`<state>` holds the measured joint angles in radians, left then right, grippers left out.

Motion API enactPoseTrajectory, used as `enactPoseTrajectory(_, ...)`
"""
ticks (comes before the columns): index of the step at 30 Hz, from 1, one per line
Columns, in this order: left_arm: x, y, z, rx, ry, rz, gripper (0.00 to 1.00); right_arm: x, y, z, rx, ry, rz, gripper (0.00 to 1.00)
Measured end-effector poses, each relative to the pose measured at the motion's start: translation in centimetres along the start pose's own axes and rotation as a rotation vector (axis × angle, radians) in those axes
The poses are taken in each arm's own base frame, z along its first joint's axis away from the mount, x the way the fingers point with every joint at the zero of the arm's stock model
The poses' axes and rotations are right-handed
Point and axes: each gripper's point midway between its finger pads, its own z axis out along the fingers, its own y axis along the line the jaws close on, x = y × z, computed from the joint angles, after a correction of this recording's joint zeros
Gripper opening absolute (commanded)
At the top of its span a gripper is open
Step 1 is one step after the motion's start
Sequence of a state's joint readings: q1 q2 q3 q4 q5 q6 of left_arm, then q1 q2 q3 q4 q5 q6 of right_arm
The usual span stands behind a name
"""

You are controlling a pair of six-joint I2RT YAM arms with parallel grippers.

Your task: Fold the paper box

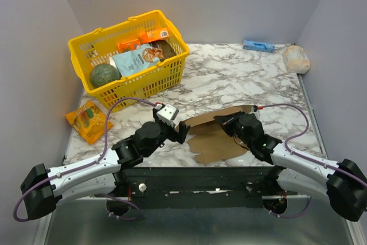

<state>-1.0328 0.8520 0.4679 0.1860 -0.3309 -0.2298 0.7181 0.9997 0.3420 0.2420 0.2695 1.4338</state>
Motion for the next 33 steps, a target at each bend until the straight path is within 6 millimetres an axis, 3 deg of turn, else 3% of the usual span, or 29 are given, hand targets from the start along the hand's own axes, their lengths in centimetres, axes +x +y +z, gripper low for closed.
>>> enactPoseTrajectory(3,2.5,3.1,-0.2,-0.126,0.074,-0.088,0.96,-0.2,-0.2,-0.2,-0.001,-0.011,0.006,0.02)
enactPoseTrajectory(7,6.2,8.9,-0.4,-0.333,0.167,-0.196,0.96,-0.4,0.0,-0.3,-0.007,-0.020,0.009,0.02)
enactPoseTrajectory(11,9.4,10.4,-0.1,-0.403,0.267,-0.213,0.94,-0.6,0.0,-0.3,-0.008,-0.026,0.009,0.02)
enactPoseTrajectory(14,12.0,10.4,0.3,-0.405,0.355,-0.201,0.91,-0.6,0.0,-0.4,-0.009,-0.029,0.010,0.02)
enactPoseTrajectory(18,13.6,9.8,1.3,-0.370,0.438,-0.176,0.90,-0.8,0.2,-0.5,-0.013,-0.037,0.012,0.02)
enactPoseTrajectory(30,11.2,4.5,3.9,-0.029,0.363,-0.156,0.84,-1.5,-0.2,-0.6,0.003,-0.073,0.009,0.01)
enactPoseTrajectory(33,11.4,3.4,4.2,0.034,0.367,-0.137,0.83,-1.6,-0.4,-0.6,0.010,-0.078,0.007,0.01)
